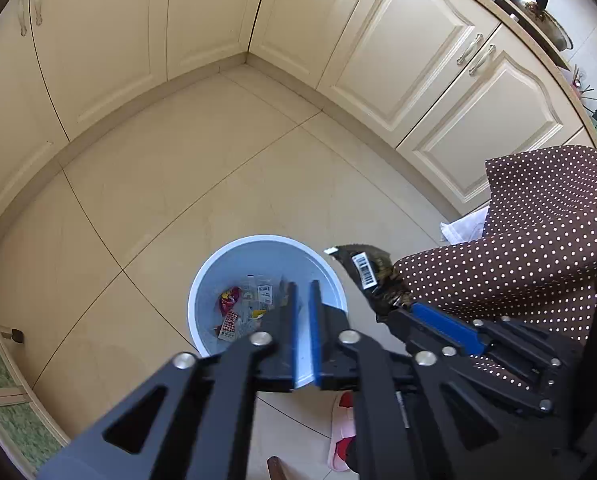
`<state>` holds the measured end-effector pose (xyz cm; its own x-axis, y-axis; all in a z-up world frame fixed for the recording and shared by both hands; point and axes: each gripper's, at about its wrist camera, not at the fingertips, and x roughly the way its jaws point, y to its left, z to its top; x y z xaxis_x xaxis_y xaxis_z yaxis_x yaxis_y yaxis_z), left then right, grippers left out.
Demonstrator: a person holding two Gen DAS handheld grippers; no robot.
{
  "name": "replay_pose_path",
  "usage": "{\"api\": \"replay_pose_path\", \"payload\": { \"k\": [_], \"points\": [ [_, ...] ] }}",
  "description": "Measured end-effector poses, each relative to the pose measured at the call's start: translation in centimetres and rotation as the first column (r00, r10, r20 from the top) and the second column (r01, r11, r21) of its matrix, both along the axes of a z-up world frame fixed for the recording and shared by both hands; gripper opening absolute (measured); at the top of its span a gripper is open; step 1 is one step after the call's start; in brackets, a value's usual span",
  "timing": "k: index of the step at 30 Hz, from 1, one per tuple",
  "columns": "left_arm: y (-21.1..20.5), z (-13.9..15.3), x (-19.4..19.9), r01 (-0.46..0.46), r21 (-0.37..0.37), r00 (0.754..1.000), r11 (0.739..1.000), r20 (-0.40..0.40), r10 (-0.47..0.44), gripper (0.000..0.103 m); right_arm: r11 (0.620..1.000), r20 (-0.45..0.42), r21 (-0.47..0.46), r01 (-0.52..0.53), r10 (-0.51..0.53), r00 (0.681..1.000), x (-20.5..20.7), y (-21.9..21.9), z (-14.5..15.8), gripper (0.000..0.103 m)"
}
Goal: Collect trash
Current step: 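Carry both dark snack packets over the blue bucket and open both grippers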
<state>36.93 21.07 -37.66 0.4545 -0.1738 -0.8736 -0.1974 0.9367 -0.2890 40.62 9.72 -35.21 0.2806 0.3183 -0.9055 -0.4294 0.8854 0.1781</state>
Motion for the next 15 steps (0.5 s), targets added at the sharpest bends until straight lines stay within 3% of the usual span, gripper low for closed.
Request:
{"api": "replay_pose_path", "payload": {
  "k": [1, 2, 15],
  "points": [
    [0.4, -0.1, -0.1, -0.007, 0.000, 1.000, 1.000, -0.002, 0.007, 0.026, 1.000, -0.005, -0.003, 0.000, 0.000, 1.000, 0.4, 0.0, -0.3, 0.016],
    [0.4, -0.1, -0.1, -0.012, 0.003, 1.000, 1.000, -0.001, 0.012, 0.028, 1.000, -0.012, -0.005, 0.001, -0.001, 1.000, 0.5, 0.1, -0.6, 0.016],
    [0.4, -1.4, 0.5, -0.030, 0.014, 0.999, 0.999, -0.040, 0.031, 0.028, 1.000, -0.029, -0.006, 0.005, -0.005, 1.000, 0.9, 0.4, -2.0, 0.016]
  ]
}}
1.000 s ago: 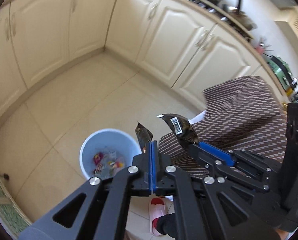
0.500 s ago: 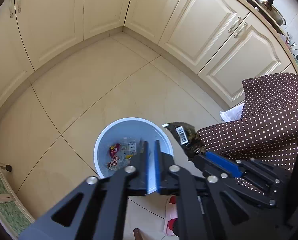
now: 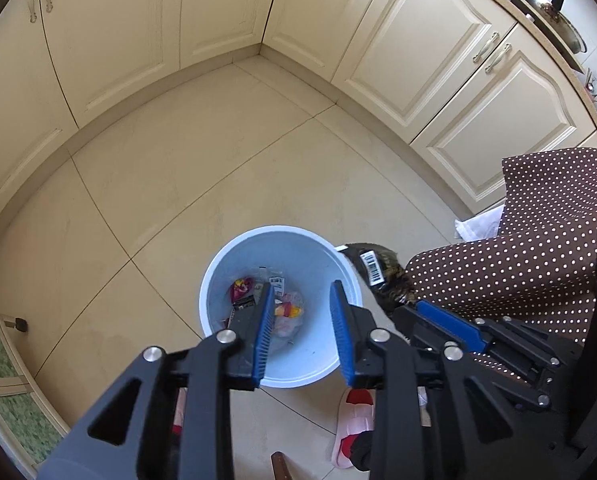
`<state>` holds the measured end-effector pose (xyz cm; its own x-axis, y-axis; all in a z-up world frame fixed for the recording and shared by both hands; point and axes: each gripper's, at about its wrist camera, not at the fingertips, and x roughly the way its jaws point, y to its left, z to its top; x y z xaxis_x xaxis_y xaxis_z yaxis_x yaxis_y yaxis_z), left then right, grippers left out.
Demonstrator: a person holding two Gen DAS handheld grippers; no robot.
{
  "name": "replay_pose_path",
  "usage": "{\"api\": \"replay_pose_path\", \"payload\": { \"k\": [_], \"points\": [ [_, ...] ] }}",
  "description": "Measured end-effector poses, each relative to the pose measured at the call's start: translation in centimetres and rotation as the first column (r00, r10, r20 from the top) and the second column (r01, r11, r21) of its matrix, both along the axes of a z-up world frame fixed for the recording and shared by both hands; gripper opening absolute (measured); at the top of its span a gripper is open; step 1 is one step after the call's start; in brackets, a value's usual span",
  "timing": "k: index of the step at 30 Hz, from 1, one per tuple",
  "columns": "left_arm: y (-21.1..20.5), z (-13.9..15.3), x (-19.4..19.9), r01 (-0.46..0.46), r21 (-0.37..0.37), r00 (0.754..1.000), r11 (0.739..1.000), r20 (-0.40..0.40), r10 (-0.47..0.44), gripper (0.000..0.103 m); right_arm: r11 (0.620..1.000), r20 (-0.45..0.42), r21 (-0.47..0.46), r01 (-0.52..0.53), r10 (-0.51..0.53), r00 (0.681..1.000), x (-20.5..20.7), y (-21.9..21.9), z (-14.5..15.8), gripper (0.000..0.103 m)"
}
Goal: Collect trash
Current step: 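Carry both dark snack packets over the blue bucket and open both grippers, then move both grippers back over the table toward the can and chip bag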
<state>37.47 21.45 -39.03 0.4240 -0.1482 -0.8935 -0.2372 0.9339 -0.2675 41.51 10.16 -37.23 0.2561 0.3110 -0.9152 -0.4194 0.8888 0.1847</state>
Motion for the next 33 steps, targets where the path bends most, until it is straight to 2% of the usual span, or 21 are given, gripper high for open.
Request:
{"api": "replay_pose_path", "payload": {
  "k": [10, 20, 33],
  "points": [
    [0.7, -0.5, -0.4, -0.023, 0.003, 1.000, 1.000, -0.011, 0.023, 0.033, 1.000, 0.013, 0.002, 0.010, -0.010, 1.000, 0.0, -0.1, 0.2, 0.018],
    [1.0, -0.6, -0.4, -0.032, 0.009, 0.999, 0.999, -0.005, 0.032, 0.037, 1.000, 0.028, 0.006, 0.026, -0.027, 0.999, 0.5, -0.2, 0.4, 0.026],
    [1.4, 0.0, -0.7, -0.034, -0.005, 0.999, 0.999, 0.003, 0.034, 0.040, 0.999, 0.040, 0.004, 0.035, -0.035, 0.999, 0.1, -0.6, 1.2, 0.026]
  ]
}}
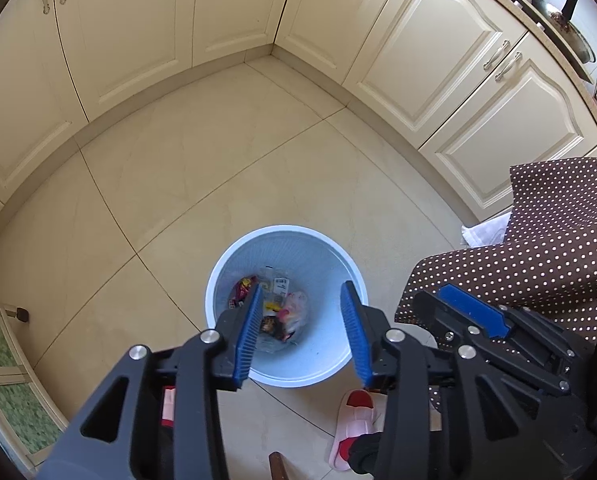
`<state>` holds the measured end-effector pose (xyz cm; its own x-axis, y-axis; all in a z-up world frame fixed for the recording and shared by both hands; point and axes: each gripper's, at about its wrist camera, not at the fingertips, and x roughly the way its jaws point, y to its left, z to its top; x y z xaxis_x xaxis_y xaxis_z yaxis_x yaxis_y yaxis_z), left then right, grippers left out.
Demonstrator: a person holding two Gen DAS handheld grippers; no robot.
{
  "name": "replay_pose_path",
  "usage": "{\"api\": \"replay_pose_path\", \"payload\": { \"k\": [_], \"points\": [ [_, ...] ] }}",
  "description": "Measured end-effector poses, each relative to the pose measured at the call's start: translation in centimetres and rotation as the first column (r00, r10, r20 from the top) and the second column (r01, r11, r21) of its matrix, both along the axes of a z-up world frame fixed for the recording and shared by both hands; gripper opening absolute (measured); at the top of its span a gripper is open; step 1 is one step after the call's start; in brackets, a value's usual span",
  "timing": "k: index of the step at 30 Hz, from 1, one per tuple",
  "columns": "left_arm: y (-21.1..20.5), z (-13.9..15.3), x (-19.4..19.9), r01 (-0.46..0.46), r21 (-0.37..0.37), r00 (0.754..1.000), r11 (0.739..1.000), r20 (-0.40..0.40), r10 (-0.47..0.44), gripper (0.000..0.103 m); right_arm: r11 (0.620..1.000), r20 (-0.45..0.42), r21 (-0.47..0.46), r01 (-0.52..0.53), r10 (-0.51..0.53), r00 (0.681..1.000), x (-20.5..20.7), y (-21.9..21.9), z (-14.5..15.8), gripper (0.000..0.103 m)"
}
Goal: Collect trash
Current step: 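Move both grippers back over the table toward the can and chip bag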
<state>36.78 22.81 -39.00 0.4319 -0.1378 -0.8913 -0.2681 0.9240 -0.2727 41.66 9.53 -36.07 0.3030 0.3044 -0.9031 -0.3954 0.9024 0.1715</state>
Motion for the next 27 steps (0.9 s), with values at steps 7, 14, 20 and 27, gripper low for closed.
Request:
{"api": "replay_pose_path", "payload": {
  "k": [7, 14, 20, 27],
  "points": [
    [-1.3, 3.9, -2.1, -0.009, 0.037, 0.997, 0.999, 0.075, 0.006, 0.040, 1.000, 0.061, 0.014, 0.012, -0.013, 0.998, -1.7, -1.7, 3.9, 0.026],
    [-5.2, 12.1, -5.0, 0.036, 0.069, 0.973, 0.997, 0.226, -0.051, 0.046, 0.997, 0.218, 0.061, 0.037, -0.049, 0.975, -5.3, -6.3, 12.1, 0.027],
    [-11.7, 19.5, -7.7, 0.131, 0.116, 0.923, 0.985, 0.350, -0.163, 0.048, 0.990, 0.375, 0.091, 0.109, -0.136, 0.917, -9.9, -13.1, 19.6, 0.034],
    [-22.3, 25.5, -9.1, 0.291, 0.191, 0.840, 0.937, 0.417, -0.346, 0.056, 0.948, 0.499, 0.143, 0.285, -0.318, 0.806, -15.2, -25.0, 25.4, 0.050]
  ]
}}
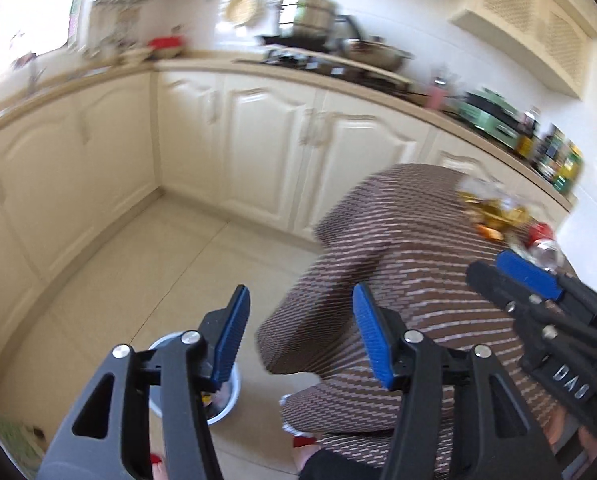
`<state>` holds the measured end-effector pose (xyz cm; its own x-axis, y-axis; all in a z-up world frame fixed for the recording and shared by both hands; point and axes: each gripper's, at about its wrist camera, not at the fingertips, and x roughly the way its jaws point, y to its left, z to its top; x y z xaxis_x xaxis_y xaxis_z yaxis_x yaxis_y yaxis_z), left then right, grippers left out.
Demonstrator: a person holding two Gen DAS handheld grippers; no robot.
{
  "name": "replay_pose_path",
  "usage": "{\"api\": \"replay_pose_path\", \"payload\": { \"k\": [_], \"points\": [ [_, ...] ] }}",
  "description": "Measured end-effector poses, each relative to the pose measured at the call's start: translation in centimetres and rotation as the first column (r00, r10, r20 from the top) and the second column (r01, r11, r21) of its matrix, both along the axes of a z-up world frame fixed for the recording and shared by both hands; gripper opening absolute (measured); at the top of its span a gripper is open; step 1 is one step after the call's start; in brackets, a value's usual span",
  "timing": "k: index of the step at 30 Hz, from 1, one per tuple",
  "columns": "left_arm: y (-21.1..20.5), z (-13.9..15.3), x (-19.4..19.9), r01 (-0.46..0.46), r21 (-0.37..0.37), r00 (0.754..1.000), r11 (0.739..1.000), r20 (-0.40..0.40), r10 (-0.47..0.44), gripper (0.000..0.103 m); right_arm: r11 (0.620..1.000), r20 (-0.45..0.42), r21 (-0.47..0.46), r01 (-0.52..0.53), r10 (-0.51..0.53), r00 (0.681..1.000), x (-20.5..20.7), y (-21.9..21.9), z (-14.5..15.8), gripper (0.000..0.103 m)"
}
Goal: Collect trash
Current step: 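Move both grippers back over the table toward the can and chip bag, then grasp the gold chip bag with the left gripper while the right gripper grasps the red can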
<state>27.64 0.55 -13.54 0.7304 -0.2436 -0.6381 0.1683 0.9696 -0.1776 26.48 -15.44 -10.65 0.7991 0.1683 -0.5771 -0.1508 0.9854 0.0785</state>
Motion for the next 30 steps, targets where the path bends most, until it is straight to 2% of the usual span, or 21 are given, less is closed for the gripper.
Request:
{"api": "replay_pose_path", "payload": {
  "k": [3, 8, 12, 15, 19, 25, 27, 30],
  "points": [
    [-4.6, 1.8, -0.3, 0.072, 0.019, 0.997, 0.997, 0.029, -0.073, 0.063, 0.993, 0.050, 0.014, 0.116, -0.116, 0.992, -1.8, -5.9, 1.4, 0.054],
    [-13.6, 3.8, 0.5, 0.193, 0.098, 0.978, 0.976, 0.058, -0.199, 0.063, 0.953, 0.068, 0.089, 0.288, -0.294, 0.953, -3.9, -14.8, 2.1, 0.058],
    [-19.5, 4.6, 1.0, 0.281, 0.169, 0.951, 0.945, 0.086, -0.298, 0.064, 0.890, 0.041, 0.187, 0.415, -0.429, 0.902, -5.2, -22.1, 1.4, 0.062],
    [-23.8, 4.9, 1.4, 0.346, 0.218, 0.922, 0.912, 0.100, -0.373, 0.065, 0.843, 0.004, 0.258, 0.472, -0.490, 0.872, -5.2, -26.1, 0.5, 0.066],
    [-28.6, 4.8, 2.6, 0.394, 0.285, 0.892, 0.874, 0.109, -0.438, 0.065, 0.786, -0.063, 0.344, 0.514, -0.527, 0.848, -4.4, -29.4, -1.3, 0.070],
    [-33.0, 3.4, 5.6, 0.394, 0.357, 0.894, 0.847, 0.067, -0.444, 0.065, 0.695, -0.194, 0.481, 0.535, -0.511, 0.837, -2.3, -33.7, -3.8, 0.070],
    [-34.1, 3.3, 6.2, 0.408, 0.362, 0.888, 0.838, 0.055, -0.456, 0.065, 0.664, -0.229, 0.509, 0.548, -0.509, 0.830, -1.5, -34.5, -4.3, 0.070],
    [-34.8, 3.2, 7.2, 0.419, 0.348, 0.887, 0.838, 0.038, -0.460, 0.062, 0.628, -0.285, 0.542, 0.558, -0.487, 0.825, -0.5, -35.1, -5.1, 0.070]
  ]
}}
